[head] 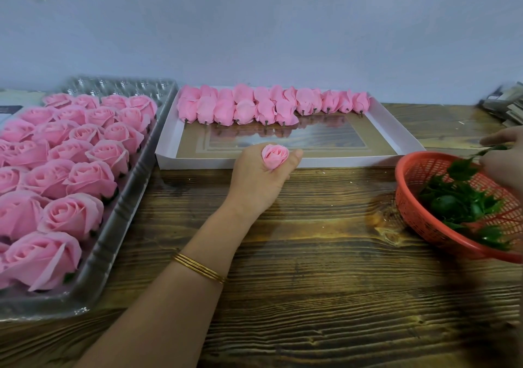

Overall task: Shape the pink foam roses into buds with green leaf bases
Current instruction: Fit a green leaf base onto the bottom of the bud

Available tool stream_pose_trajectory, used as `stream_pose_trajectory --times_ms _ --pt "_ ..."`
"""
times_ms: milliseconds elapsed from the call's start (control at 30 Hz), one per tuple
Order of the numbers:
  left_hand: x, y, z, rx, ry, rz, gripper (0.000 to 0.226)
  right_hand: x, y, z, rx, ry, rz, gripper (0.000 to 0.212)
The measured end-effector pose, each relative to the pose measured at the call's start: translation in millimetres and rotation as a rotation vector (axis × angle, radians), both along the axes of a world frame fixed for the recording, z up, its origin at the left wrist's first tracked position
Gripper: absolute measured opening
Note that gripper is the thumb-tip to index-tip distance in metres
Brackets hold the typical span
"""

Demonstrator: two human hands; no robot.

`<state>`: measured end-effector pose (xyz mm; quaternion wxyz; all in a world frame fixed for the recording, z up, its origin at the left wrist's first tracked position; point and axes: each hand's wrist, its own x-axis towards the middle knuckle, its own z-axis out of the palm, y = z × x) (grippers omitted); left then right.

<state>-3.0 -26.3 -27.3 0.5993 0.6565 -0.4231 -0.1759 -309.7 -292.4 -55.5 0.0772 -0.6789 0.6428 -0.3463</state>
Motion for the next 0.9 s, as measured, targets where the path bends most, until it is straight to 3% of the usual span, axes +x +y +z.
stream_pose_trajectory --times_ms 67,100,233,333,400,500,600,733,900 --pt "0.0 0.0 -0.4 -0.005 0.007 0.004 0.041 -17.5 -21.1 17.1 0.124 -0.018 0.025 0.062" --pt "-0.1 0.0 -0.3 -0.006 0.009 0.004 0.041 -23.8 -27.3 25.2 0.19 0.023 0.012 0.062" --pt "-0.1 0.5 0.9 -0.005 -0.001 -0.007 0.041 1.0 11.7 59.2 0.062 -0.019 0.08 0.03" --pt "-0.6 1.0 1.6 -0.006 0.004 -0.017 0.042 55.5 88.7 98.7 0.044 -0.275 0.201 0.037" --pt "-1.2 0.7 1.7 0.0 0.023 -0.015 0.04 89.3 126.6 113.2 0.099 -0.425 0.393 0.036" --pt "-0.4 -0.2 3.1 0.017 0.076 0.0 0.037 128.8 167.0 119.0 0.28 -0.614 0.621 0.032" --pt "1.2 1.2 7.7 -0.009 0.189 0.003 0.038 156.2 191.3 110.4 0.524 -0.707 0.709 0.014" --pt "1.6 2.9 15.7 -0.087 0.353 -0.017 0.037 179.6 204.1 86.4 0.873 -0.877 0.676 0.023" --pt "0.9 3.8 20.5 -0.092 0.436 -0.01 0.043 192.9 215.6 68.1 0.993 -0.975 0.587 0.028"
